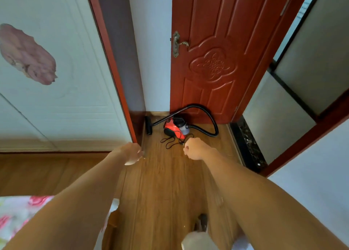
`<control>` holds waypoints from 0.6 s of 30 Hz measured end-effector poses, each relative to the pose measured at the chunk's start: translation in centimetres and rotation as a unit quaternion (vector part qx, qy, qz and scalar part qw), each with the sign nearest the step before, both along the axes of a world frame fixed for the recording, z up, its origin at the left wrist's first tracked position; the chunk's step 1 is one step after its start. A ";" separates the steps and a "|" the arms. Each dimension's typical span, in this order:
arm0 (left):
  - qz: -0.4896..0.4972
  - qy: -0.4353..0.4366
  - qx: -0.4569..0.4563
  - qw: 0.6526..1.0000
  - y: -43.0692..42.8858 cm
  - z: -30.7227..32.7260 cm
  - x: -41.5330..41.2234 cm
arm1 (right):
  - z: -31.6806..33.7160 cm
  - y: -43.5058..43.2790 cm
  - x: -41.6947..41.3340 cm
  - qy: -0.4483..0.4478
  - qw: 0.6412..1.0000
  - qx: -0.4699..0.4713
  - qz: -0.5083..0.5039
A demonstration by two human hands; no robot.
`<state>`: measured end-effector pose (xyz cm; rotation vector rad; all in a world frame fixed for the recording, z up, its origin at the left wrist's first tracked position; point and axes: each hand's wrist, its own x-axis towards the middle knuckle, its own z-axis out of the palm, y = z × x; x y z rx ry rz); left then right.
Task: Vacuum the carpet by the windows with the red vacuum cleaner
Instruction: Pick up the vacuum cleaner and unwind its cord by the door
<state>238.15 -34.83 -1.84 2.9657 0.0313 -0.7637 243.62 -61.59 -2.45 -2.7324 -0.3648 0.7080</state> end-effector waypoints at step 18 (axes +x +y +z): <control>0.093 0.044 -0.036 0.994 -2.0 -4.9 31.8 | -6.5 0.1 37.7 0.039 0.997 -0.050 0.050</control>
